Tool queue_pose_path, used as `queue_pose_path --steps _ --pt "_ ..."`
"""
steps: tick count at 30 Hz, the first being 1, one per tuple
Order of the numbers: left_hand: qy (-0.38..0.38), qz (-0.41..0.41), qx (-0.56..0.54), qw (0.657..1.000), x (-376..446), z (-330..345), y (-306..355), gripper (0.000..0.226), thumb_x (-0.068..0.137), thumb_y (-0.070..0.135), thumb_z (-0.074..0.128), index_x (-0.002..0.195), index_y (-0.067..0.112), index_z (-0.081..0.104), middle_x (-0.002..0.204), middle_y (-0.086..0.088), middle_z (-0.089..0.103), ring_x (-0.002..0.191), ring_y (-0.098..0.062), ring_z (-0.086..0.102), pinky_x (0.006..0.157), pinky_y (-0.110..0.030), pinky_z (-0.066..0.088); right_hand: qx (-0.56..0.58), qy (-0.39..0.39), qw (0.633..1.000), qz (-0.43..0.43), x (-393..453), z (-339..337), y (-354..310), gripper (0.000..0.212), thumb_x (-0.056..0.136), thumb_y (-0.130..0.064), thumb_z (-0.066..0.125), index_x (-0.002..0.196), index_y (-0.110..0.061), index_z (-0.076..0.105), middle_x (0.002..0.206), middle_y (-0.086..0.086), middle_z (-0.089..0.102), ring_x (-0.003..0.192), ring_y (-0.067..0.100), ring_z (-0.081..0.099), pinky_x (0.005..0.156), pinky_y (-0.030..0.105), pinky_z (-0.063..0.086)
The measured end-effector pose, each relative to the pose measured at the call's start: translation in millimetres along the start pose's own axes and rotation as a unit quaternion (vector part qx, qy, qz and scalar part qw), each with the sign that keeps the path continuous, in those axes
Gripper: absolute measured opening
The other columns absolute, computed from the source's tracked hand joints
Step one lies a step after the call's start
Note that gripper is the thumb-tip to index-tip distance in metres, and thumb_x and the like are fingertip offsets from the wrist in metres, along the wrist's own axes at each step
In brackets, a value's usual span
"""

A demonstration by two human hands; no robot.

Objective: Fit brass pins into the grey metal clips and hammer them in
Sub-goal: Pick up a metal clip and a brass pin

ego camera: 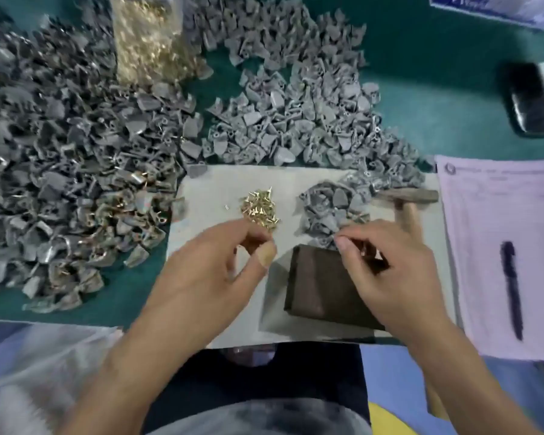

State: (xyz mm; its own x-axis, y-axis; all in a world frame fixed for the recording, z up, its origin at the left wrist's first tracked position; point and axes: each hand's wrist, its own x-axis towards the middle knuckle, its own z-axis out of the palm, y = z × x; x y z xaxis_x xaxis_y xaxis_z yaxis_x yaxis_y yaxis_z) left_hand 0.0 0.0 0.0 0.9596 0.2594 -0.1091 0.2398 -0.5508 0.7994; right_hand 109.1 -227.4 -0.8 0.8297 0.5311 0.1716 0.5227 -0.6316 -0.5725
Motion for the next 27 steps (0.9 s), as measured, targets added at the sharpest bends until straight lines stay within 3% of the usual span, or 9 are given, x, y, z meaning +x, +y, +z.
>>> queue_pose_path --steps 3,6,10,14,18,23,25,27 --pt "-0.03 0.033 0.011 0.999 -6.7 24.8 -2.8 0.022 0.092 0.059 0.042 0.102 0.047 0.057 0.095 0.026 0.06 0.089 -0.003 0.056 0.067 -0.025 0.047 -0.066 0.009 0.997 -0.04 -0.7 8.7 4.3 0.012 0.1 -0.033 0.063 0.093 -0.028 0.072 0.092 -0.016 0.065 0.09 0.007 0.062 0.118 0.064 0.024" --pt "0.015 0.061 0.012 0.998 -15.3 43.1 -6.9 0.019 0.096 0.046 0.049 0.1 0.036 0.065 0.086 0.02 0.059 0.084 -0.004 0.052 0.072 -0.032 0.046 -0.056 0.007 0.996 -0.069 -1.8 12.1 3.7 0.017 0.102 -0.035 0.061 0.1 -0.025 0.074 0.096 -0.012 0.064 0.093 0.009 0.06 0.103 0.058 0.043" --pt "0.088 0.1 0.064 0.989 -20.2 59.3 -14.1 0.017 0.099 0.032 0.053 0.098 0.022 0.067 0.085 0.009 0.062 0.081 -0.018 0.054 0.069 -0.043 0.045 -0.053 0.021 0.994 -0.091 -1.7 14.0 7.5 0.015 0.102 -0.031 0.063 0.101 -0.021 0.075 0.095 -0.007 0.064 0.091 0.011 0.058 0.092 0.055 0.049" --pt "0.093 0.128 0.072 0.985 -19.9 64.5 -21.6 0.019 0.098 0.033 0.051 0.1 0.023 0.067 0.087 0.008 0.062 0.082 -0.019 0.053 0.071 -0.045 0.046 -0.036 0.028 0.991 -0.128 -0.3 17.6 12.0 0.015 0.1 -0.029 0.066 0.102 -0.018 0.077 0.093 -0.001 0.063 0.088 0.008 0.054 0.088 0.022 0.044" --pt "0.116 0.115 0.033 0.986 -19.7 64.9 -21.8 0.013 0.099 0.029 0.054 0.096 0.025 0.066 0.087 0.013 0.062 0.082 -0.011 0.052 0.075 -0.037 0.046 -0.021 0.019 0.988 -0.151 2.0 18.0 8.0 0.016 0.096 -0.032 0.072 0.099 -0.018 0.079 0.091 0.001 0.065 0.085 0.007 0.055 0.086 0.009 0.036" --pt "0.143 0.12 0.015 0.982 -23.6 67.2 -22.0 0.017 0.105 0.032 0.049 0.099 0.024 0.064 0.092 0.012 0.064 0.087 -0.01 0.057 0.077 -0.034 0.046 -0.015 0.009 0.987 -0.162 -0.2 14.3 0.4 0.018 0.094 -0.032 0.072 0.101 -0.017 0.079 0.092 0.003 0.065 0.086 0.018 0.061 0.078 0.038 0.05" --pt "0.13 0.125 -0.001 0.984 -26.2 66.6 -22.0 0.029 0.103 0.051 0.043 0.115 0.031 0.061 0.106 0.017 0.062 0.098 -0.007 0.057 0.083 -0.027 0.047 -0.013 0.0 0.984 -0.177 -0.1 14.1 -2.5 0.018 0.094 -0.03 0.073 0.101 -0.016 0.08 0.091 0.002 0.065 0.085 0.016 0.06 0.077 0.04 0.051" --pt "0.101 0.141 -0.002 0.985 -28.4 64.8 -21.6 0.055 0.092 0.074 0.041 0.134 0.038 0.049 0.125 0.022 0.053 0.114 -0.003 0.051 0.09 -0.018 0.042 -0.008 0.001 0.981 -0.192 0.0 15.6 -5.5 0.016 0.094 -0.027 0.074 0.1 -0.014 0.08 0.09 0.002 0.066 0.084 0.014 0.059 0.077 0.038 0.051"
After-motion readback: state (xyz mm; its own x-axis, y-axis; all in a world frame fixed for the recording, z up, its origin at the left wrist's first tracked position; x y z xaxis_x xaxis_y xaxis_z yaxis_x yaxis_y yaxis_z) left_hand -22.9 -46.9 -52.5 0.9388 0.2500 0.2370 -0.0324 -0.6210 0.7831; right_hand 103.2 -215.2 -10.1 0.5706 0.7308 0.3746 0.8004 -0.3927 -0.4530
